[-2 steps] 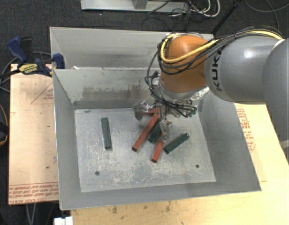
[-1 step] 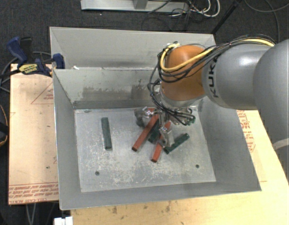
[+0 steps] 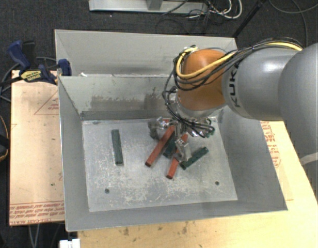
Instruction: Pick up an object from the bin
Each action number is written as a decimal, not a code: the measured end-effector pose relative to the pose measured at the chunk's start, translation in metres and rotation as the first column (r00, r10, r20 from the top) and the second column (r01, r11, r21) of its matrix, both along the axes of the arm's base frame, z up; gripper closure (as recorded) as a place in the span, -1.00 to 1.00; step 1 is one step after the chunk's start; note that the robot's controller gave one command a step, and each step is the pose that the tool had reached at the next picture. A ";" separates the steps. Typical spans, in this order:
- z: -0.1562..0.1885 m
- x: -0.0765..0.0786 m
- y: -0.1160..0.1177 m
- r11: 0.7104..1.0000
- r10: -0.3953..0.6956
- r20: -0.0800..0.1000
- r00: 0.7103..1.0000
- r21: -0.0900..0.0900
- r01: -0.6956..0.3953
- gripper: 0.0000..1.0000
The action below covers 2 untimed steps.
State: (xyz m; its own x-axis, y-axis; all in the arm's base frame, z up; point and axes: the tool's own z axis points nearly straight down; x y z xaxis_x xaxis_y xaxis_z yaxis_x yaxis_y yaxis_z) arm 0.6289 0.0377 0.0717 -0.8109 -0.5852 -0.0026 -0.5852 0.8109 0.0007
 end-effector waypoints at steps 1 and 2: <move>0.005 0.002 -0.001 1.000 -0.002 -0.002 1.000 -0.002 0.002 1.00; 0.090 0.005 0.000 1.000 -0.004 0.010 1.000 0.000 0.004 1.00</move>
Offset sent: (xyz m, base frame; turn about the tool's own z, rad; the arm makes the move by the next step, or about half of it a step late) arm 0.0000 0.0000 0.0000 0.0000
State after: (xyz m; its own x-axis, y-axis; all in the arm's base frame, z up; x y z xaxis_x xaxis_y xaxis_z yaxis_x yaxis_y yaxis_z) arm 0.6334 0.0382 0.1617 -0.8130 -0.5821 -0.0109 -0.5821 0.8131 -0.0054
